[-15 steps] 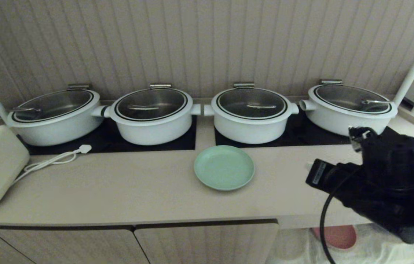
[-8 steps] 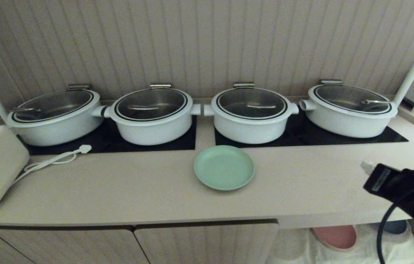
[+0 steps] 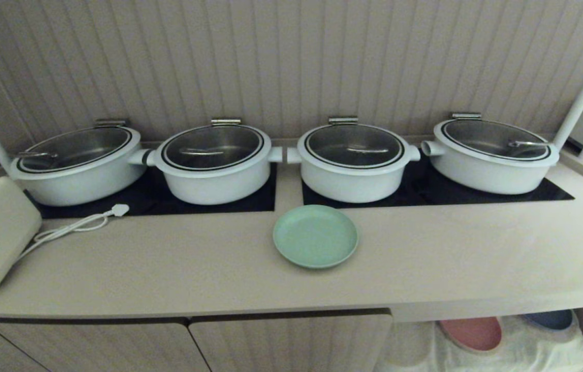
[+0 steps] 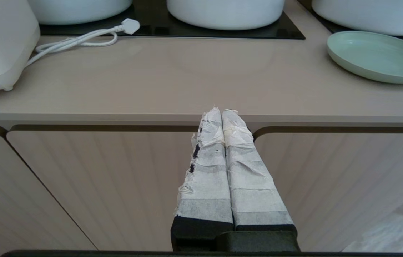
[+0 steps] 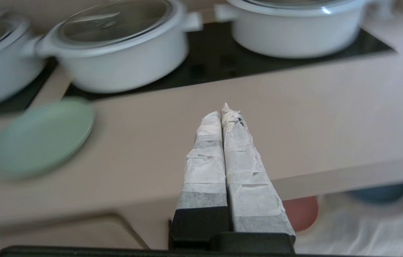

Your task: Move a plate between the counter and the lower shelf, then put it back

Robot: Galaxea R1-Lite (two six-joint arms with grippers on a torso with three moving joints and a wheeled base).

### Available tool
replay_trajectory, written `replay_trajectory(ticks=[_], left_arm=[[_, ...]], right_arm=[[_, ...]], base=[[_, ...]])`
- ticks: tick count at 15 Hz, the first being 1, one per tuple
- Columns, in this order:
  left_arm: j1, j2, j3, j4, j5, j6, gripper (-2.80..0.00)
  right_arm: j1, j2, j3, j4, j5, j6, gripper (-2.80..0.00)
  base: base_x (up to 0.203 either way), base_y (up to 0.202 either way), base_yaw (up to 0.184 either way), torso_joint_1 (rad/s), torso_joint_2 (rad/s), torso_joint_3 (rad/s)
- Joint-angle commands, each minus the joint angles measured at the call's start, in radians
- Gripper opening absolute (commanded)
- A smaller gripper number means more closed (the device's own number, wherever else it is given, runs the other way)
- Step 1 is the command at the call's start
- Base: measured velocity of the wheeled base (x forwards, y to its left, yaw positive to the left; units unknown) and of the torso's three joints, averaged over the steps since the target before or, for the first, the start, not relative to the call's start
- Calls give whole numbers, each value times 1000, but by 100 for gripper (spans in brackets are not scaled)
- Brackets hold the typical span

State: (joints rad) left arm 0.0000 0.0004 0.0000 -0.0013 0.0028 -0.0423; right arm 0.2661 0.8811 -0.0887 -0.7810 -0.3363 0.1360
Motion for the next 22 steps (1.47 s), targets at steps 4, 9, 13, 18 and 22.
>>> replay_trajectory(ticks=[4, 9, 13, 18, 22], left_arm=[[0, 0, 0, 0, 0, -1, -280], [0, 0, 0, 0, 0, -1, -280], [0, 0, 0, 0, 0, -1, -280], [0, 0, 0, 0, 0, -1, -280], [0, 0, 0, 0, 0, -1, -280]], right_arm=[[-176, -354, 78, 196, 348, -42, -280], [-220, -622, 88, 559, 450, -133, -280], [-230, -657, 89, 650, 339, -173, -280], [-259, -858, 89, 777, 338, -180, -280], [-260, -881, 88, 784, 339, -180, -280]], base=[[0, 0, 0, 0, 0, 0], [0, 0, 0, 0, 0, 0], [0, 0, 0, 0, 0, 0], [0, 0, 0, 0, 0, 0], [0, 0, 0, 0, 0, 0]])
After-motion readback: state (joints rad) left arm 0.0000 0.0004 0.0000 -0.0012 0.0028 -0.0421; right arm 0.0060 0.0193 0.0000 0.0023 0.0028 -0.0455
